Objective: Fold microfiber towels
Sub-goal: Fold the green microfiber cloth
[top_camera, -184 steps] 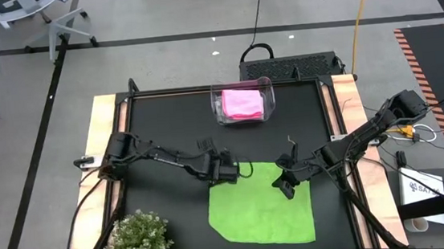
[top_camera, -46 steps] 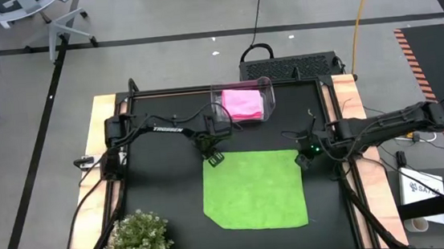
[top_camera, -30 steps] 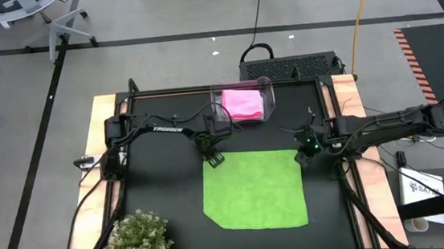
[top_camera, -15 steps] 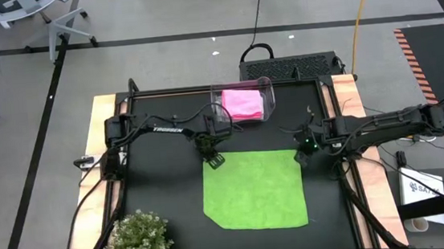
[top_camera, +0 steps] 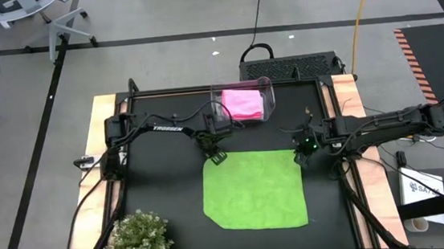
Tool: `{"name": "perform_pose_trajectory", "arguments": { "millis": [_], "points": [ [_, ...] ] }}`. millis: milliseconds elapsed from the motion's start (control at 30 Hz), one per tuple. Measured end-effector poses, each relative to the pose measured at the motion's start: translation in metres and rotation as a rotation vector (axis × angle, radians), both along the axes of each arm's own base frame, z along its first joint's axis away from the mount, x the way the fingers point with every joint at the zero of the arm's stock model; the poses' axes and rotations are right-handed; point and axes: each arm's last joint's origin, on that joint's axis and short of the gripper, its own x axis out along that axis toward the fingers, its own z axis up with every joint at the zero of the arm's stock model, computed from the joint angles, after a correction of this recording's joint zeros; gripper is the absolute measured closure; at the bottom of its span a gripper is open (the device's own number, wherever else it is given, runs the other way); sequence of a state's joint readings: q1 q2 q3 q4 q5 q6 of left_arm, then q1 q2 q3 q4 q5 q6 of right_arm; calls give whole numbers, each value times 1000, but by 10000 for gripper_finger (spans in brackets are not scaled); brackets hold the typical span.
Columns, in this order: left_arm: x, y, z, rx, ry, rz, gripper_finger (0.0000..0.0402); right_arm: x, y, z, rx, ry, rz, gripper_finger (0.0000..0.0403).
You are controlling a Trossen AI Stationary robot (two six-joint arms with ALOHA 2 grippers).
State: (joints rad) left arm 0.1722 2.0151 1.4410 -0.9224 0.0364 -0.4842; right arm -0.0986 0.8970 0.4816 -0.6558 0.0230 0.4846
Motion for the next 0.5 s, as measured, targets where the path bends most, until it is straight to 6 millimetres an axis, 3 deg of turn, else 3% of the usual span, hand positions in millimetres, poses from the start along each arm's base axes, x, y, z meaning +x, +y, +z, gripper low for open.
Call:
{"name": "perform_pose_trajectory", "arguments": {
  "millis": [167,500],
  "points": [
    [1,-3,0,-53,-11,-21,283,-1,2,-1,58,9,3,296],
    [2,-6,0,-90,-20,28,283,-5,2,-6,68,39,-31,233]
  ]
}}
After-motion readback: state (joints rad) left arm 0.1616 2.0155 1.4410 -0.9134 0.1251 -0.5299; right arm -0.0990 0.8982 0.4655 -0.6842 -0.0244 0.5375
